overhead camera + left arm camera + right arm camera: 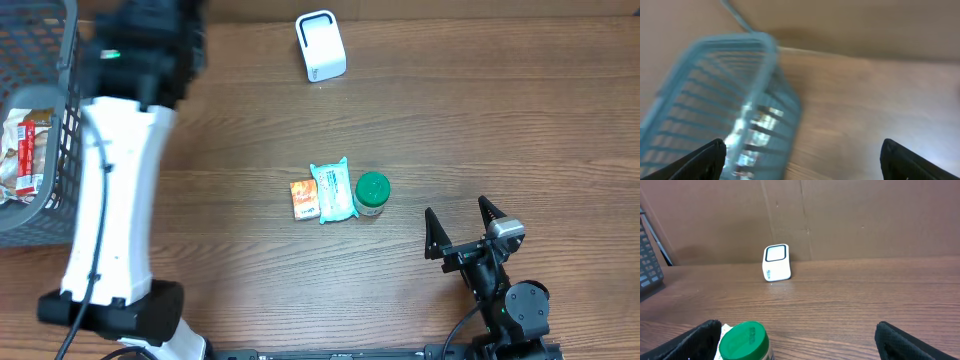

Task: Scan the item barcode
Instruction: 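Move the left gripper back left into the grey basket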

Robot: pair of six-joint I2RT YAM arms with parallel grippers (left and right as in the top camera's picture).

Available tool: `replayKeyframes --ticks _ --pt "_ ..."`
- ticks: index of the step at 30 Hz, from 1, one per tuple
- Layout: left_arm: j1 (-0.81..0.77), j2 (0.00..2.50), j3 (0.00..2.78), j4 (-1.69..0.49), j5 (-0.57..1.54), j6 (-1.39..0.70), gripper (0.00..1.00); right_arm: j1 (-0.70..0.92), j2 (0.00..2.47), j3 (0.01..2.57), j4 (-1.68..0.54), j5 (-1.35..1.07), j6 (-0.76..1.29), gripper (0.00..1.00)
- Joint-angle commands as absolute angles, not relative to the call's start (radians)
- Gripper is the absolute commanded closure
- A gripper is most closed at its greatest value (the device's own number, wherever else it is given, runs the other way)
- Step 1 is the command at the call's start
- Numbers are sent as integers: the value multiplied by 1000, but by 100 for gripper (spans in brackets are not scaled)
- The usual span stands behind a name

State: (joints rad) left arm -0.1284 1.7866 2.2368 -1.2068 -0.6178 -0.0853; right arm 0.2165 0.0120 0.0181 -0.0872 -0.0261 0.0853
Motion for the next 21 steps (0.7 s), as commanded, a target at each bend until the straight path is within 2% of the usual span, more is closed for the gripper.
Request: replayKeyframes --ticks 1,9,13,21 --pt "-5 1778 2268 -1195 -553 -1 10 212 3 8 -81 -28 86 0" --pt "316 1814 2259 -1169 -266 51 5 212 3 8 -81 -28 86 0" --pt "445 1844 2258 -1167 -136 95 6 212 3 8 -81 -28 86 0" --pt "618 1955 2258 -1162 -38 111 6 212 3 8 -81 -28 86 0"
